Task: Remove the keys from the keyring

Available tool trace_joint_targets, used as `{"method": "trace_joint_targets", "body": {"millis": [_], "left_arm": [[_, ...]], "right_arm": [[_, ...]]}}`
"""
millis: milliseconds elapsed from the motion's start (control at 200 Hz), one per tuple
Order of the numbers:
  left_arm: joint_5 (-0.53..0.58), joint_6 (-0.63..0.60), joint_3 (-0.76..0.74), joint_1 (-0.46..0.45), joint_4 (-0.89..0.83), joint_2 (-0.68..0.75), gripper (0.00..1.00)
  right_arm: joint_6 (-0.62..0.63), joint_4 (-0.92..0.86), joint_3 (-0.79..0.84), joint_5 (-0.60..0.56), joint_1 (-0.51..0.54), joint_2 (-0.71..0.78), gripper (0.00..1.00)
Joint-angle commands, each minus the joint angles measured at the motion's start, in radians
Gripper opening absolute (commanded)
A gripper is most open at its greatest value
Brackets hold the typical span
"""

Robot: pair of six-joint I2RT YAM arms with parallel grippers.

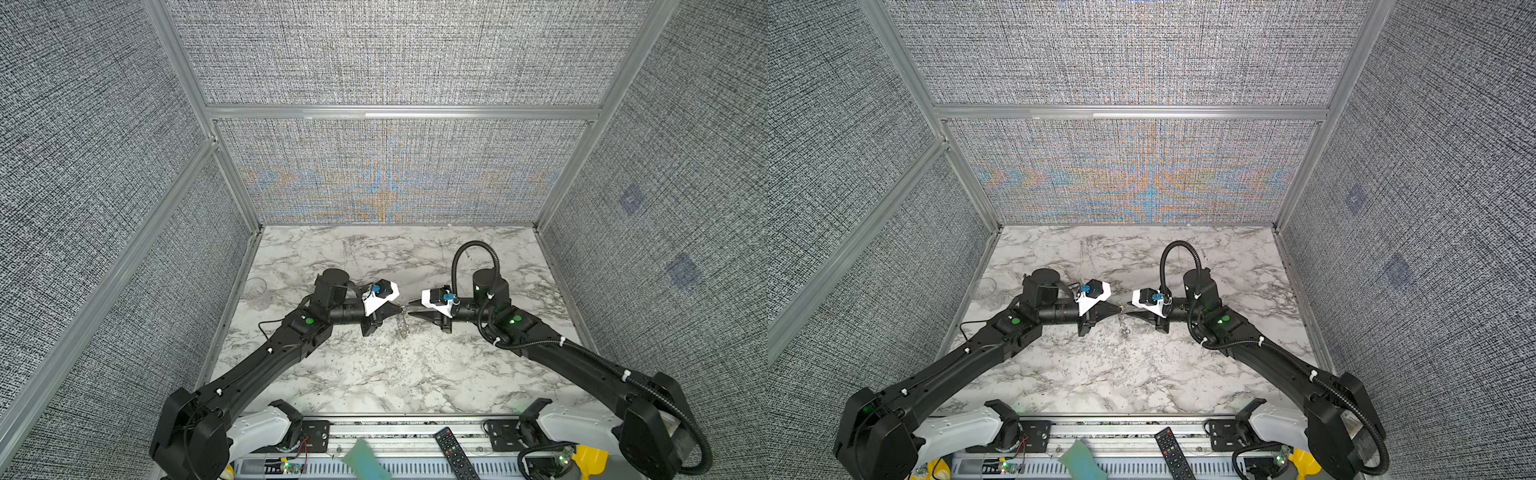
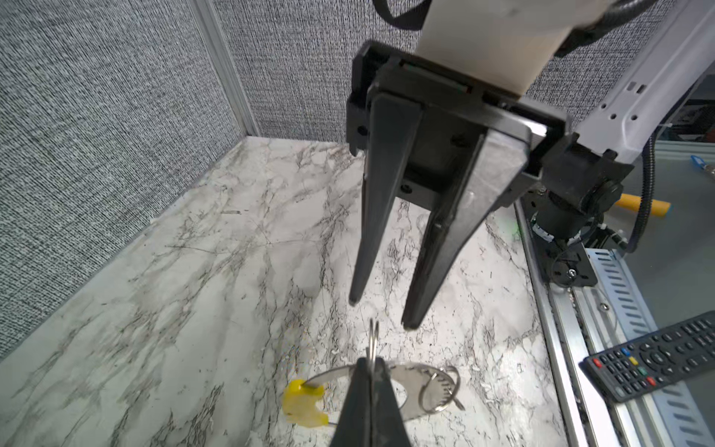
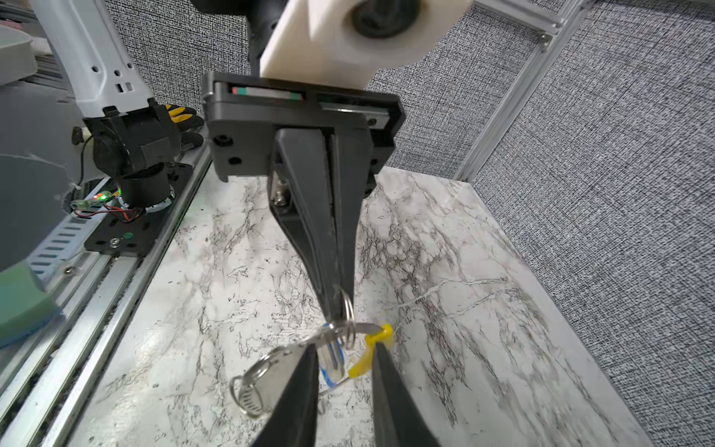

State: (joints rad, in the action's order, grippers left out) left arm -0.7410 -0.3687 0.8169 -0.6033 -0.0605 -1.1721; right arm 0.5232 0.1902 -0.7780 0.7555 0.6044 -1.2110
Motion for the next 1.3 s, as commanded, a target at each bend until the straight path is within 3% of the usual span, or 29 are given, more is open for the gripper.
{"method": "trace_joint_targets", "body": {"millis": [0,520,1056,1181,1296], "left_arm": [[-0.003,-0.057,0.024,0.001,-0.107,-0.014,0.00],[0.000,-0.065,0.028,-0.001,-0.118,-0.016,0.00],[0.009,-0.067,0.022,-0.001,-0.108,-0.006,0.00],[0.005,-0.068,0.018,-0.002,-0.110,-0.008,0.00],[0.003,-0.064,0.012,-0.003,-0.097,-0.003,0.00]], "right_arm": [[-0.037,0.032,0.002,0.038,0.001,-0.014,0.23],[-0.107,0.080,-0.012,0.093,0.002,-0.074,0.11],[-0.108,-0.013,-0.058,0.114,0.005,-0.112,0.13],[-0.106,-0.008,-0.057,0.114,0.006,-0.112,0.00],[-0.109,-0.012,-0.058,0.118,0.007,-0.114,0.00]]}}
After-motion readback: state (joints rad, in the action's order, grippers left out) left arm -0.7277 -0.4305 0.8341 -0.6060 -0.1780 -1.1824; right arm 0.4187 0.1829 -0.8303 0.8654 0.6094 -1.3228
